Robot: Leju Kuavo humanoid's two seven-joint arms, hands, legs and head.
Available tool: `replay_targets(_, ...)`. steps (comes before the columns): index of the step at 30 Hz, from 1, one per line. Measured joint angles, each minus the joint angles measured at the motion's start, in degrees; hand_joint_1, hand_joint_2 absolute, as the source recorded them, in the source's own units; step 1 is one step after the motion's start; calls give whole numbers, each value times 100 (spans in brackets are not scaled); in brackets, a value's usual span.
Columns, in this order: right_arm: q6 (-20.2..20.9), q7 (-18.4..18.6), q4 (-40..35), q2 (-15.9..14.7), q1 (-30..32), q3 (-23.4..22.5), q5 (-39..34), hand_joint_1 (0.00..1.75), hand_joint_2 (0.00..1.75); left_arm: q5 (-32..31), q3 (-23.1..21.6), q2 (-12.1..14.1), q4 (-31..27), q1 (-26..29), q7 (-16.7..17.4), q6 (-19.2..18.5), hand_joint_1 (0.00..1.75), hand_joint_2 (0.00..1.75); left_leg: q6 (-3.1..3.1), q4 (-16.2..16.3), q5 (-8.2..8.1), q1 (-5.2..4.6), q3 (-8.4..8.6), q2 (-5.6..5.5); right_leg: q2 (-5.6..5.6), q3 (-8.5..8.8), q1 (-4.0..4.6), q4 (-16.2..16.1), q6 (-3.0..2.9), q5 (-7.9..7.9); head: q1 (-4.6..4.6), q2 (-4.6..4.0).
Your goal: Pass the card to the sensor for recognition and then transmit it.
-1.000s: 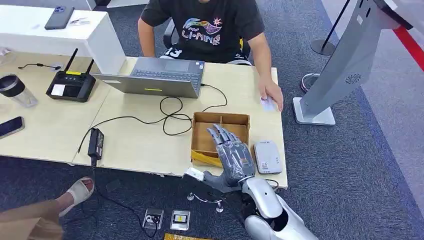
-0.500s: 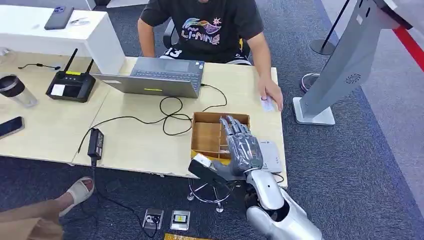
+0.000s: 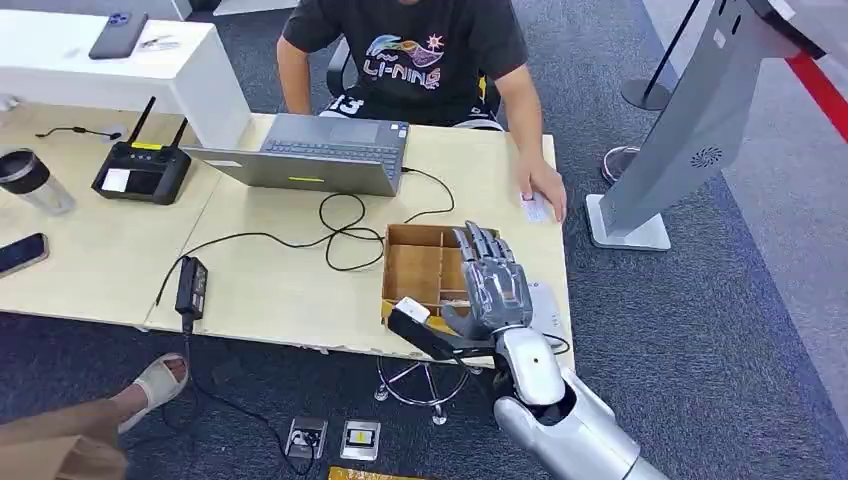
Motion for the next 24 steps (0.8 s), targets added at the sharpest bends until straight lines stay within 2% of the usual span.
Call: replay_targets(24, -70, -52, 649, 68, -68, 68, -17, 3, 175, 22, 2, 35, 7, 3, -9, 0, 0, 175, 0, 0, 0, 0, 0, 0, 0, -1, 0, 0, 0, 0, 0, 0)
